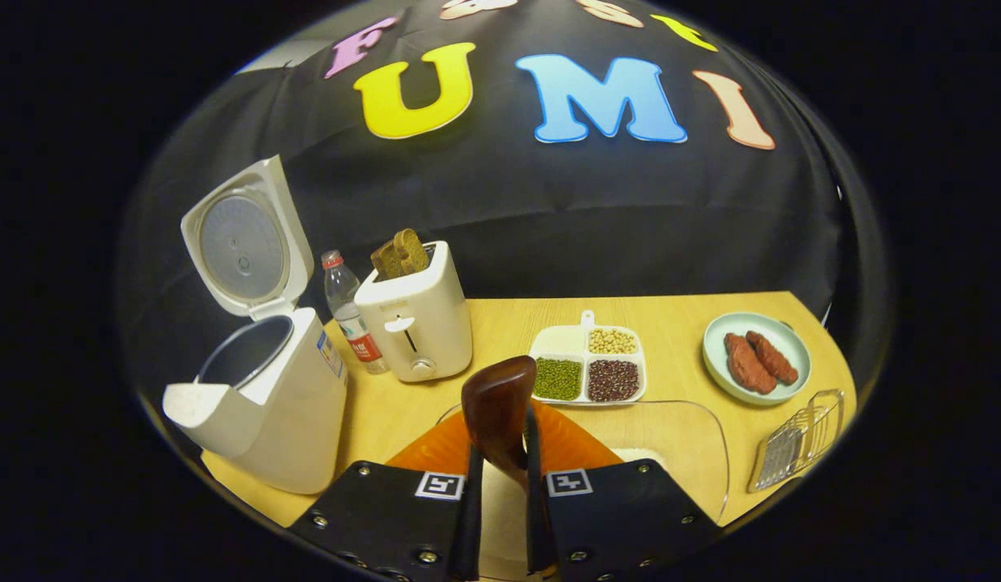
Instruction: Close the left gripper, press the button to open the rice cooker; take a wooden spoon from the chopstick holder with the right hand, scoop a spoonful of rice and pour it into the rice cooker, then put the wooden spoon back into the chopstick holder.
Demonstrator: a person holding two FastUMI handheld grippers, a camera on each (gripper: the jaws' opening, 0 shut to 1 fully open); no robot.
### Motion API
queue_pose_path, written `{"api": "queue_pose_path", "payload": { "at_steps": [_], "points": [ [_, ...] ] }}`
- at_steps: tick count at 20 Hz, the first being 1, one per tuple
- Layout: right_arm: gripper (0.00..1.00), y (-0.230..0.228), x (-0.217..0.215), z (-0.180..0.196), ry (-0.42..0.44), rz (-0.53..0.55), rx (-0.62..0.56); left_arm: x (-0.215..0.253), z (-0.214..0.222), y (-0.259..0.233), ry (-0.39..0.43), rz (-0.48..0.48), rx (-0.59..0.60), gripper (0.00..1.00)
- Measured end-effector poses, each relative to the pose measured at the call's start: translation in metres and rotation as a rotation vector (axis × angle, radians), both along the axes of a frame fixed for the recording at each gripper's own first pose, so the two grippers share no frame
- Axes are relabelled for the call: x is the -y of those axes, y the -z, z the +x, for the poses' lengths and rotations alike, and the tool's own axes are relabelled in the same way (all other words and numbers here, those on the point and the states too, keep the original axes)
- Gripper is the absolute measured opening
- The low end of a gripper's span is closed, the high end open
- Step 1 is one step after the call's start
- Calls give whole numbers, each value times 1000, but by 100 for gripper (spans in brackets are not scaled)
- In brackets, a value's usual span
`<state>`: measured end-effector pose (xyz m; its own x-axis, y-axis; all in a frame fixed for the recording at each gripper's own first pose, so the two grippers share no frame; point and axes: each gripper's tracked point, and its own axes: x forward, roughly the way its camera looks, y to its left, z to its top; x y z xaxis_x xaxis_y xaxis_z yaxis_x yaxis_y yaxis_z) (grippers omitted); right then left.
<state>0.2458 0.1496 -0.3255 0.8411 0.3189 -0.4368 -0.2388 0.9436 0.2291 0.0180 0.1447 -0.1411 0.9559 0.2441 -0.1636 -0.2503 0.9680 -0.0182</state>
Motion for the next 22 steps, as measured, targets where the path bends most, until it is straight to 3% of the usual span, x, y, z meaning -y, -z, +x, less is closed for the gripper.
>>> {"api": "queue_pose_path", "payload": {
  "at_steps": [10,17,18,22],
  "points": [
    [23,-1,23,5,151,535,-157,1,4,-5,19,23,0,96],
    [23,2,42,-1,214,693,-202,6,10,-12,34,35,3,98],
    [27,3,47,0,226,720,-206,7,11,-12,39,36,6,98],
    [23,2,74,3,305,885,-214,9,12,-12,47,30,-1,100]
  ]
}}
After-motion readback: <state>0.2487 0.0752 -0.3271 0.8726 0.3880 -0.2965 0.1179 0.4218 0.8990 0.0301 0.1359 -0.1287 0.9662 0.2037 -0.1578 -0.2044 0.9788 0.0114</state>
